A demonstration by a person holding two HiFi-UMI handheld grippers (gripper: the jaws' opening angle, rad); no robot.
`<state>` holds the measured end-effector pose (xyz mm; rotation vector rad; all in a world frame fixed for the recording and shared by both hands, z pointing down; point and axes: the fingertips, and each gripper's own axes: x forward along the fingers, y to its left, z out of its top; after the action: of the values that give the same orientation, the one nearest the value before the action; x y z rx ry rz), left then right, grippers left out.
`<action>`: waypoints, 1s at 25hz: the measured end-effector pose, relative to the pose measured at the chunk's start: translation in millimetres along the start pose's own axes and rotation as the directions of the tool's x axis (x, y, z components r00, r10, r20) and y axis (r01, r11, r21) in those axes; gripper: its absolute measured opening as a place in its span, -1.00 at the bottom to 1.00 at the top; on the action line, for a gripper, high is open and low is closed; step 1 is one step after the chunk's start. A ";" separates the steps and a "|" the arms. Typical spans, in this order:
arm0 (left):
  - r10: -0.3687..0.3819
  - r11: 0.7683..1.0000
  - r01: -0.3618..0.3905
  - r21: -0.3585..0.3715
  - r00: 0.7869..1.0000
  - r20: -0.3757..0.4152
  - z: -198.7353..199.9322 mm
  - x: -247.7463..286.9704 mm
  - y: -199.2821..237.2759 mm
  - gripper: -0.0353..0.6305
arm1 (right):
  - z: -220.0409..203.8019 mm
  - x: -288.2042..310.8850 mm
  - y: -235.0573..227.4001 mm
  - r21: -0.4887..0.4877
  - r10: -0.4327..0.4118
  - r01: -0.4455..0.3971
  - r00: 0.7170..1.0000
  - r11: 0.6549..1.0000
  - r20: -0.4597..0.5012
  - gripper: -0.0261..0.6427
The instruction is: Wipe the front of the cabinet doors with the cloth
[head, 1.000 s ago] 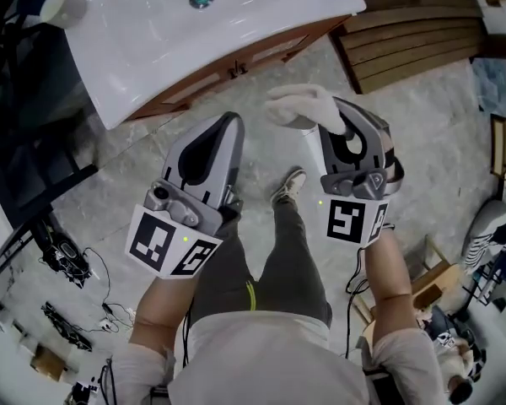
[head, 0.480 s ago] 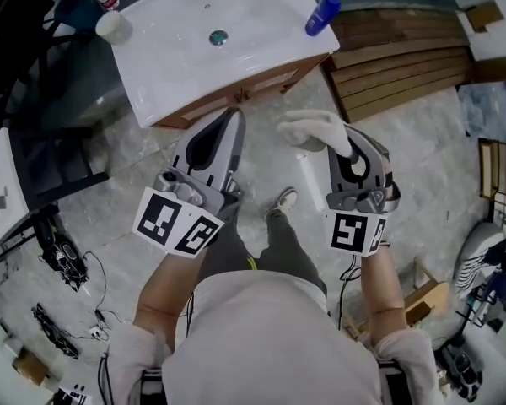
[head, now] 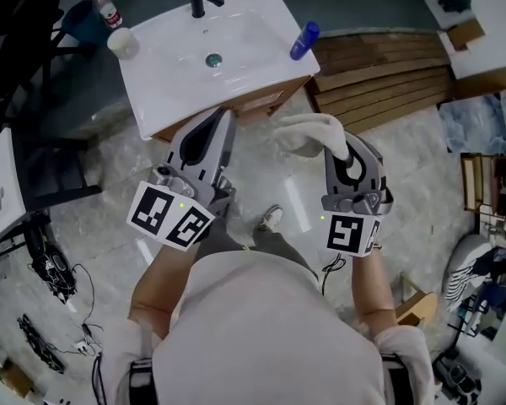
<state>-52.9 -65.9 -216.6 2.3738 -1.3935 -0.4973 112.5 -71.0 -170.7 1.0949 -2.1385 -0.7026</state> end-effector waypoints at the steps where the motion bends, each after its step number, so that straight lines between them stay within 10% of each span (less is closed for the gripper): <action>1: -0.003 1.000 0.003 0.002 1.000 0.005 4.6 -0.2 -2.1 -0.84 | 2.4 -2.4 -4.2 0.001 -0.007 0.007 1.000 1.000 0.001 -0.71; 25: 0.051 0.994 -0.061 0.086 0.993 0.107 79.3 -25.4 15.4 -0.84 | 37.2 -24.4 -30.2 0.053 -0.080 0.079 0.997 0.995 0.016 -0.71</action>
<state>-112.8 -59.7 -276.2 2.4016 -1.5544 -0.5627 111.9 -59.6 -223.3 1.2122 -2.1492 -0.6981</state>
